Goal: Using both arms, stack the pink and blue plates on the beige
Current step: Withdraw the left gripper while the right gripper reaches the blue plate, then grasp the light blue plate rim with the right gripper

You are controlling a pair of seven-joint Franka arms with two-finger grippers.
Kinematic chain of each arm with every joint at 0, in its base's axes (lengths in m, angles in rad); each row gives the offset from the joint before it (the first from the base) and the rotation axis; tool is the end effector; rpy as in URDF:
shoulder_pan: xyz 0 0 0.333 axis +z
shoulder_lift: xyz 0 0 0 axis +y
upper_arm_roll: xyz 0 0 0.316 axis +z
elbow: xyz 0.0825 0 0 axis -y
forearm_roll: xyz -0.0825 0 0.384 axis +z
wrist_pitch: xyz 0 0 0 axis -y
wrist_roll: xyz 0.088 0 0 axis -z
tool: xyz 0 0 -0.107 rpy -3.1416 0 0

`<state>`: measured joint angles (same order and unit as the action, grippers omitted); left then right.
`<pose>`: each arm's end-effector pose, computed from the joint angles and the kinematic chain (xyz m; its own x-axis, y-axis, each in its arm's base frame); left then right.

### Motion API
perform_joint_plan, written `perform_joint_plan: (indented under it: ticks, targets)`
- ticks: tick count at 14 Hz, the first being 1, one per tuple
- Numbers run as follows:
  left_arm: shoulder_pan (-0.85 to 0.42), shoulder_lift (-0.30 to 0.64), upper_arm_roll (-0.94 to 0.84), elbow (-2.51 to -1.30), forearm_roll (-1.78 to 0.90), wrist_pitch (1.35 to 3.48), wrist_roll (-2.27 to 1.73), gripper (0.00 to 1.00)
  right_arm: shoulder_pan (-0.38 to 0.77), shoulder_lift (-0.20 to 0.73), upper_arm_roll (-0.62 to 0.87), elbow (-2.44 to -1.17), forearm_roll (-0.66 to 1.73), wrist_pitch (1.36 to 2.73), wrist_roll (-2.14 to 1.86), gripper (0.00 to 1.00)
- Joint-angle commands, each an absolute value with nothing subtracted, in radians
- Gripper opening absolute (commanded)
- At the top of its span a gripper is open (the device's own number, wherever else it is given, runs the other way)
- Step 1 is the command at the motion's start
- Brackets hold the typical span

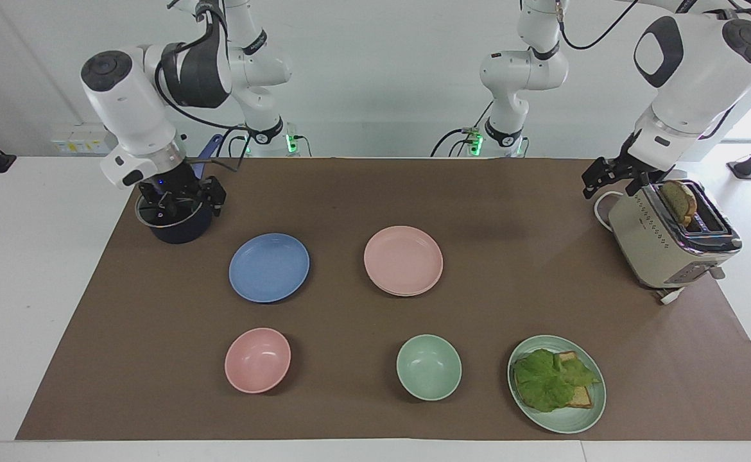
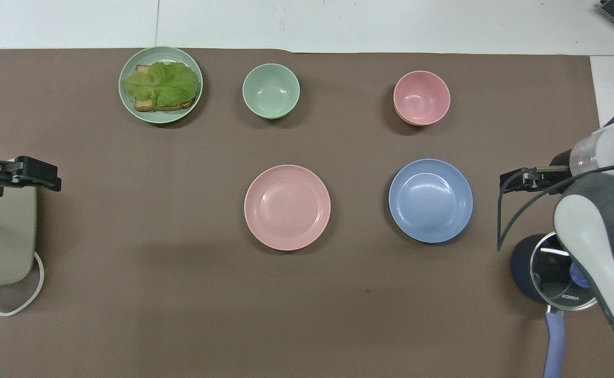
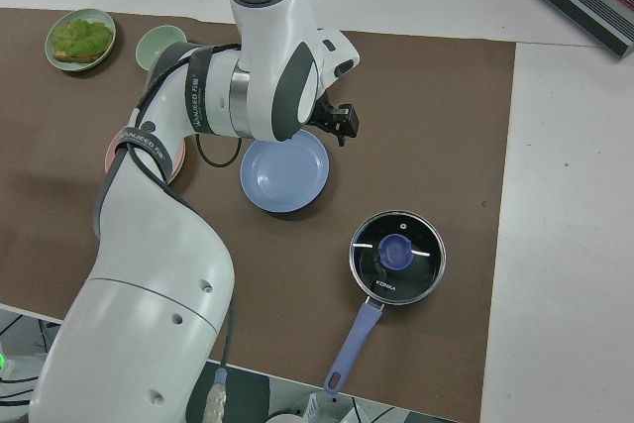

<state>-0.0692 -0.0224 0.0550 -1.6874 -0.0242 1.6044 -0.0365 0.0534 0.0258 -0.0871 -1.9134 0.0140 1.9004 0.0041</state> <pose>0.5467 -0.0100 0.5847 0.9978 0.0230 -0.0615 0.0245 -0.9994 0.0231 0.5621 -0.0176 0.4752 0.9984 -0.0424 -0.0388 -0.0428 -0.9990 -0.0107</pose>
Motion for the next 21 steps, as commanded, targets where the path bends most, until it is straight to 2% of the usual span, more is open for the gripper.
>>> perform_joint_plan:
  ticks: [1, 5, 9, 13, 18, 19, 21]
  targets:
    - [-0.066, -0.063, 0.054, -1.661, -0.002, 1.545, -0.026, 1.00, 0.032, 0.047, -0.084, -1.974, 0.044, 1.995, -0.032, 1.00]
    - [-0.066, -0.086, 0.051, -1.618, 0.002, 1.493, -0.028, 1.00, 0.032, 0.113, -0.083, -2.049, 0.058, 2.126, -0.057, 1.00]
    - [-0.067, -0.095, 0.043, -1.611, 0.000, 1.493, -0.031, 1.00, 0.032, 0.127, -0.083, -2.149, 0.074, 2.238, -0.094, 1.00]
    - [-0.060, -0.101, 0.051, -1.611, -0.005, 1.493, -0.034, 1.00, 0.029, 0.195, -0.083, -2.155, 0.144, 2.284, -0.136, 1.00]
    - [-0.060, -0.101, 0.054, -1.611, -0.005, 1.493, -0.035, 1.00, 0.017, 0.222, -0.084, -2.155, 0.183, 2.301, -0.158, 0.99]
    - [-0.060, -0.101, 0.054, -1.611, -0.005, 1.493, -0.035, 1.00, 0.017, 0.222, -0.083, -2.155, 0.183, 2.304, -0.158, 0.83]
    - [-0.058, -0.101, 0.054, -1.611, -0.005, 1.493, -0.035, 1.00, 0.017, 0.222, -0.083, -2.155, 0.181, 2.301, -0.156, 0.29]
